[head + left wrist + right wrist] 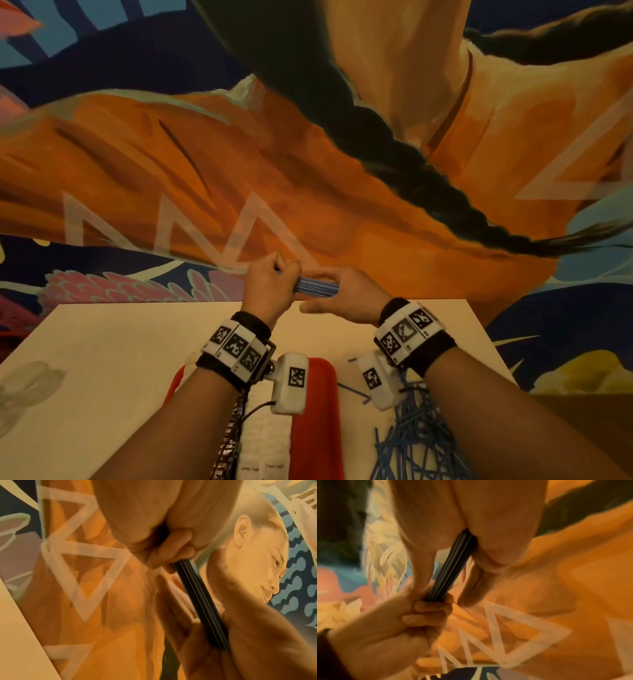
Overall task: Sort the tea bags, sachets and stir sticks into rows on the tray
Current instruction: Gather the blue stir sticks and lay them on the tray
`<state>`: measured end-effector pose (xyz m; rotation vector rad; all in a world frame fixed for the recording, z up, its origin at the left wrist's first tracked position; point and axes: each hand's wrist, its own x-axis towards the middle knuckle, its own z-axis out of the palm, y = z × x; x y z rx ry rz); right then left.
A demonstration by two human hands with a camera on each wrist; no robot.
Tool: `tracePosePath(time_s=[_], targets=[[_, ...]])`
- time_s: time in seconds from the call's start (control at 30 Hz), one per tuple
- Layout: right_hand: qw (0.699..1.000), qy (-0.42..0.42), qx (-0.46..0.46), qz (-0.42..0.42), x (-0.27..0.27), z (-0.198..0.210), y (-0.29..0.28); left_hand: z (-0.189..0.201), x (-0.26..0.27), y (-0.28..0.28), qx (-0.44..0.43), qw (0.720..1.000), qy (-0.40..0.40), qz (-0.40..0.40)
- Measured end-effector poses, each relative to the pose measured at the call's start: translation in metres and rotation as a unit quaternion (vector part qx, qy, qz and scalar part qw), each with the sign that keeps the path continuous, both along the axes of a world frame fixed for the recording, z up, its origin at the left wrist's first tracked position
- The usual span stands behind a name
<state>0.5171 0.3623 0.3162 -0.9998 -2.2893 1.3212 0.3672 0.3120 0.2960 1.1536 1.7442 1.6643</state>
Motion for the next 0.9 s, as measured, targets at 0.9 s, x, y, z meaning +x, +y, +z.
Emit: tracePosePath(time_s=[0.9], targets=[[0.953, -0.261, 0.098, -0.114, -0.038, -0.090, -0.040, -0.061, 0.012, -0.010, 0.033, 0.802, -0.597, 0.007]])
